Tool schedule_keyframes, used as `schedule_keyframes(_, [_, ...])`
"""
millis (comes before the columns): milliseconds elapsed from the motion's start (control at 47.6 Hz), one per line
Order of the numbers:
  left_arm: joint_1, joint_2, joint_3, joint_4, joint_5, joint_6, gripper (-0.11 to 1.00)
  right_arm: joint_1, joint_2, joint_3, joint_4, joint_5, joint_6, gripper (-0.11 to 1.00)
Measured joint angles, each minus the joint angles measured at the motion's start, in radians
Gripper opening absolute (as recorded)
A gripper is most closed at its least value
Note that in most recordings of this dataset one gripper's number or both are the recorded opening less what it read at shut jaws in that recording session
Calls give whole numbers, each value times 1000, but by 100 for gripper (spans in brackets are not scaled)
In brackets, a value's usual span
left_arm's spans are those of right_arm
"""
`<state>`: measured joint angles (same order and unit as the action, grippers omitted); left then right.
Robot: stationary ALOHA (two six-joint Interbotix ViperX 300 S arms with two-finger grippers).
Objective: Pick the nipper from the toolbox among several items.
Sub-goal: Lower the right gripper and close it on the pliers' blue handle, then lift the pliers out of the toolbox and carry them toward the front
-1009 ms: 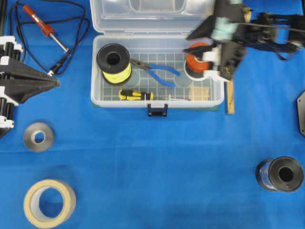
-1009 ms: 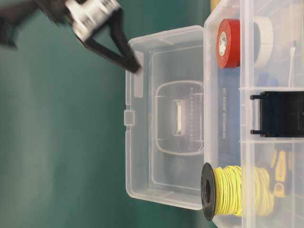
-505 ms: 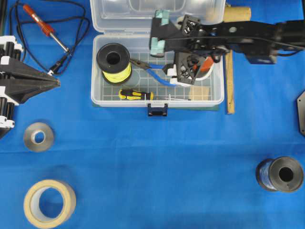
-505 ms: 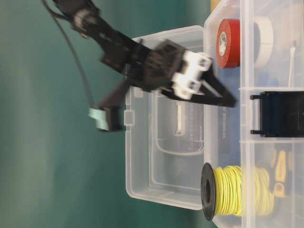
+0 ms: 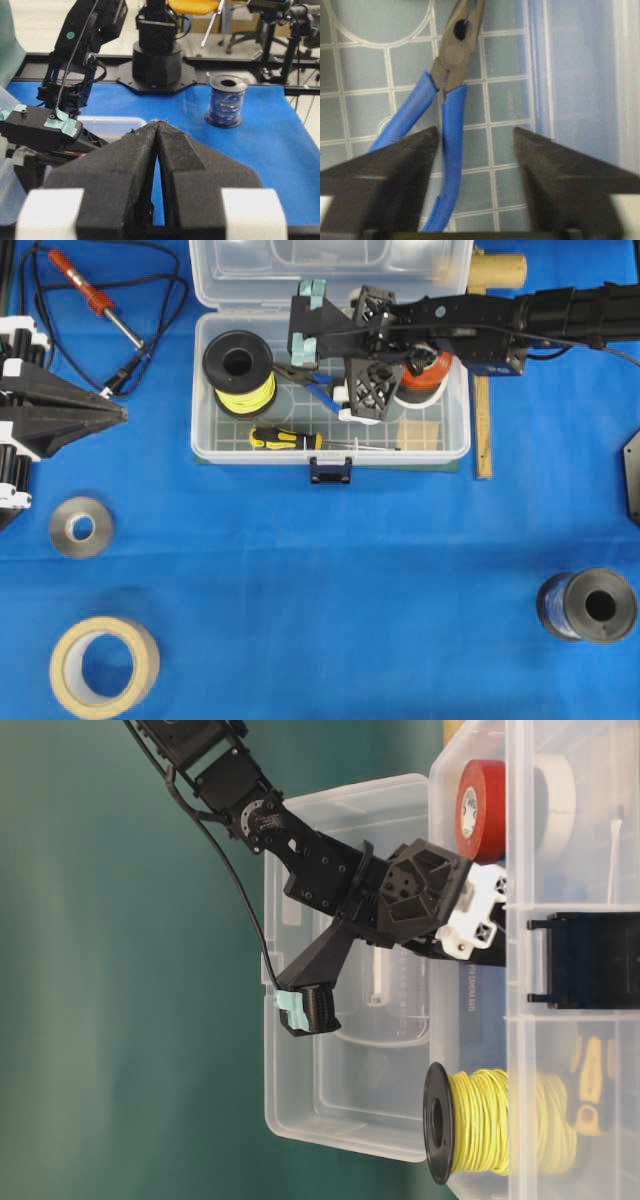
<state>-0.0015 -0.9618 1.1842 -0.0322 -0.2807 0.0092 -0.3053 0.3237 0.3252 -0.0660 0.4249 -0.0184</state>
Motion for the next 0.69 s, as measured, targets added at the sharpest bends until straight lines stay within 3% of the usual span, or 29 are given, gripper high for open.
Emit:
schedule_keyframes(84, [0, 0, 2, -2, 0, 0, 0, 3, 2, 0, 0, 11, -28, 18])
schedule_keyframes(126, [0, 0, 2, -2, 0, 0, 0, 3, 2, -3, 0, 17, -31, 13])
schedule_keyframes(421, [0, -2, 2, -2, 0, -2, 0, 2, -26, 0, 2, 37, -34, 13])
schedule_keyframes(694, [0, -2, 2, -2, 5, -2, 0, -8, -213, 6, 3, 60, -23, 13])
